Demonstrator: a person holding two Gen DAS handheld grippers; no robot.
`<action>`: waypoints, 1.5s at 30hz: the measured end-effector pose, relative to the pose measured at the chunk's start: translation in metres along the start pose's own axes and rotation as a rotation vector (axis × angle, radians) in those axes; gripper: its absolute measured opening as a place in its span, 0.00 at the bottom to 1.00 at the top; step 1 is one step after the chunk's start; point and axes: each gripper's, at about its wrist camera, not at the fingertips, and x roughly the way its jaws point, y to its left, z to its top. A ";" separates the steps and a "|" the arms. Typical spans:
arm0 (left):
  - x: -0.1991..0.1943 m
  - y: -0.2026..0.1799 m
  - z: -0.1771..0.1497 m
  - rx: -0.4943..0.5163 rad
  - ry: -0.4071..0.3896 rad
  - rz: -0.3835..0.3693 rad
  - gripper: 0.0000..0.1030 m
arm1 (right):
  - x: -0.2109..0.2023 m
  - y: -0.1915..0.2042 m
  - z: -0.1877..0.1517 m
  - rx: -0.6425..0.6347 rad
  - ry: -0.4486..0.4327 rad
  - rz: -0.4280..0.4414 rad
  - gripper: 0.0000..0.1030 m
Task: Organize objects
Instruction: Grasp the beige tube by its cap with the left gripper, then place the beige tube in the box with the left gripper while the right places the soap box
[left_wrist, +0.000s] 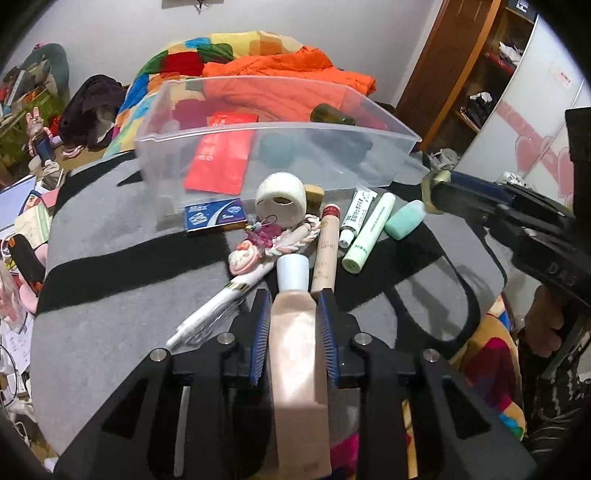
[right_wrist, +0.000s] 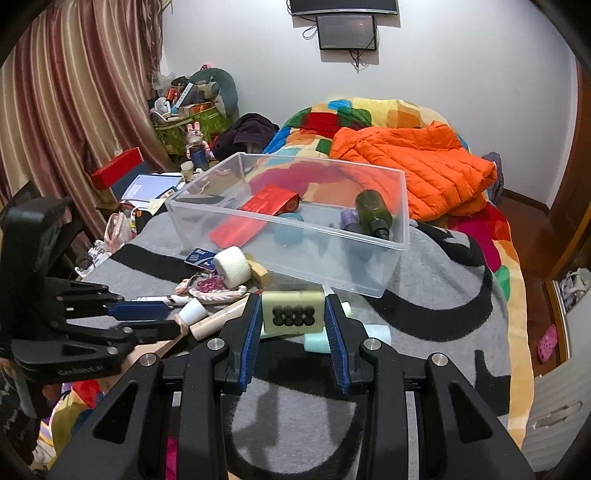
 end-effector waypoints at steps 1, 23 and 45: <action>0.004 0.000 0.002 -0.001 0.005 0.001 0.26 | 0.001 -0.002 0.001 0.004 -0.002 -0.001 0.30; -0.020 0.010 0.004 -0.032 -0.099 0.017 0.19 | 0.030 -0.016 -0.019 -0.006 0.133 0.007 0.27; -0.110 -0.005 0.039 -0.042 -0.358 -0.013 0.19 | 0.035 -0.011 -0.024 0.030 0.115 0.074 0.14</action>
